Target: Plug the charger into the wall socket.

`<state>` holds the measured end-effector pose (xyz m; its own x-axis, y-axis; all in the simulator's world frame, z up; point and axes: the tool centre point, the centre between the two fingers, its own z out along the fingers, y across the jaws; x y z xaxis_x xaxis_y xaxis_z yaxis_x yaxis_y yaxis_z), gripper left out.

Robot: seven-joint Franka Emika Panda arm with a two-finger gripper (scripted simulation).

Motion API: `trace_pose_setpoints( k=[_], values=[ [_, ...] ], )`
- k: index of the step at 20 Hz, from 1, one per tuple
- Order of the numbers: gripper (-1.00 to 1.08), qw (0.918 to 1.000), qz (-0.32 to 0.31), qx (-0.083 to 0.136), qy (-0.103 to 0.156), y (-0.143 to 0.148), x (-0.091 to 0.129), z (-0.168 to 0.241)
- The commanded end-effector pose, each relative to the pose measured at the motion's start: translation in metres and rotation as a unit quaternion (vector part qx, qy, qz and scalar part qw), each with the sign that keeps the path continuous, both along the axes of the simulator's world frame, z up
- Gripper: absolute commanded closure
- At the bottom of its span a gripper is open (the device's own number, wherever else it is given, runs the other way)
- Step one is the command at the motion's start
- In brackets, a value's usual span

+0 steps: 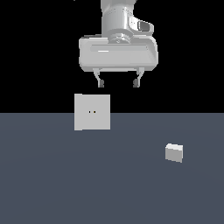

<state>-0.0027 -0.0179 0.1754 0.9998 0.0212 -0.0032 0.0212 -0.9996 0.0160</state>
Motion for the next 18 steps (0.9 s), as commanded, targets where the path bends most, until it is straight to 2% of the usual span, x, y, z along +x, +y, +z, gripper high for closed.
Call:
trace_pose_setpoints(
  k=[1,9,18],
  values=[
    [-0.92,1.0000,0.000,0.000,0.000,0.000,0.000,0.000],
    [-0.92,0.9998,-0.014,-0.002,-0.010,-0.006,-0.002,-0.005],
    [-0.92,0.9969,-0.063,-0.011,-0.046,-0.026,-0.009,-0.022]
  ],
)
